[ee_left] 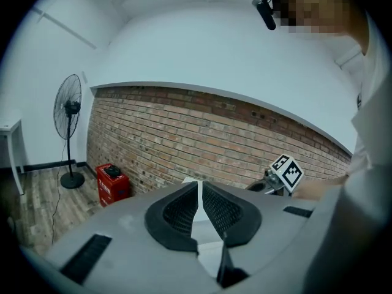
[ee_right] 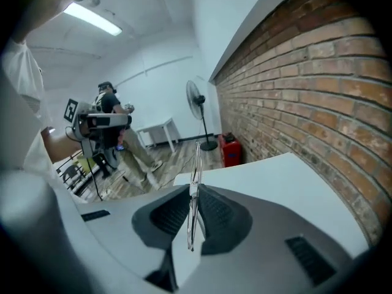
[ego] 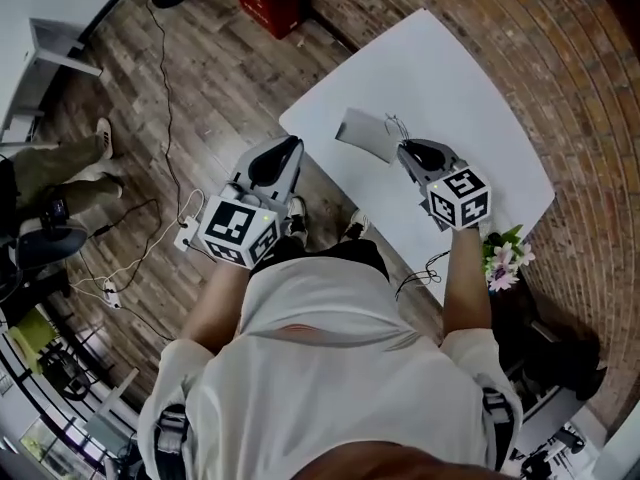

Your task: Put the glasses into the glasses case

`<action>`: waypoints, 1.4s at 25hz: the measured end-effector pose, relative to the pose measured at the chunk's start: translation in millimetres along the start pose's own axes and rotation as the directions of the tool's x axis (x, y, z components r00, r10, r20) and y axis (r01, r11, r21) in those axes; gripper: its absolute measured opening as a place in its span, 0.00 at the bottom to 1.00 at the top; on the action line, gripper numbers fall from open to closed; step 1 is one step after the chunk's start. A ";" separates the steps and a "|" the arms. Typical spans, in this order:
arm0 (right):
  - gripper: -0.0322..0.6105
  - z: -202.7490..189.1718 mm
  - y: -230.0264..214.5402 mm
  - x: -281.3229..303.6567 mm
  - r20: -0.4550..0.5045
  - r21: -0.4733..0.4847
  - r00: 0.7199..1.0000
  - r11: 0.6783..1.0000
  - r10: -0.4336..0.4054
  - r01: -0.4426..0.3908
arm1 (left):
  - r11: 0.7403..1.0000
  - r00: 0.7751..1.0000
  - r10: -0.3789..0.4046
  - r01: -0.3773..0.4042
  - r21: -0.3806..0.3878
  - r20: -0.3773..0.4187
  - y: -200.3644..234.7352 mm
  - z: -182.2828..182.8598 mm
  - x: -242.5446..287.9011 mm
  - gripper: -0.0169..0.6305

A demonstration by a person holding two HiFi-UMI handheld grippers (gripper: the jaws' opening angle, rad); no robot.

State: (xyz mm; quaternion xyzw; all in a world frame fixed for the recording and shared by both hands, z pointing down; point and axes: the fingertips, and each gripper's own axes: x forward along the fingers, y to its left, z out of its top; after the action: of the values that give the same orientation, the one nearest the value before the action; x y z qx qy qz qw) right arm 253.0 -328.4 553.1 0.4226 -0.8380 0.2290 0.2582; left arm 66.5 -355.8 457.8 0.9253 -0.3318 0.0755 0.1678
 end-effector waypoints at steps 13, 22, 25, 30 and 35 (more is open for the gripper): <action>0.20 -77.6 -3.6 111.5 -0.500 -0.092 0.837 0.947 0.223 -0.307 | 0.995 0.996 0.082 -0.083 -0.062 -0.028 25.3 -18.7 -15.5 0.08; 0.20 -103.0 -10.5 142.2 -0.656 -0.122 0.727 0.921 0.204 -0.369 | 0.990 0.993 0.114 -0.117 -0.074 -0.043 40.9 -27.2 -23.8 0.08; 0.20 -111.1 -9.5 145.0 -0.670 -0.107 0.712 0.922 0.209 -0.371 | 0.990 0.992 0.119 -0.122 -0.076 -0.048 44.0 -28.7 -24.6 0.08; 0.20 -120.6 -10.5 146.4 -0.680 -0.102 0.705 0.926 0.201 -0.362 | 0.990 0.992 0.118 -0.122 -0.077 -0.051 45.5 -28.7 -23.6 0.08; 0.25 -109.8 -12.1 147.1 -0.644 -0.124 0.745 0.936 0.178 -0.330 | 0.991 0.993 0.108 -0.112 -0.074 -0.057 43.3 -29.6 -20.5 0.08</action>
State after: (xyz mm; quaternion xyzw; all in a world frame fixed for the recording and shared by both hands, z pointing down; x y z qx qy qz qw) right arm 214.4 -355.7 731.0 0.1714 -0.7757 0.2904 0.5334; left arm 22.2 -364.4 491.5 0.8960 -0.3804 0.0963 0.2078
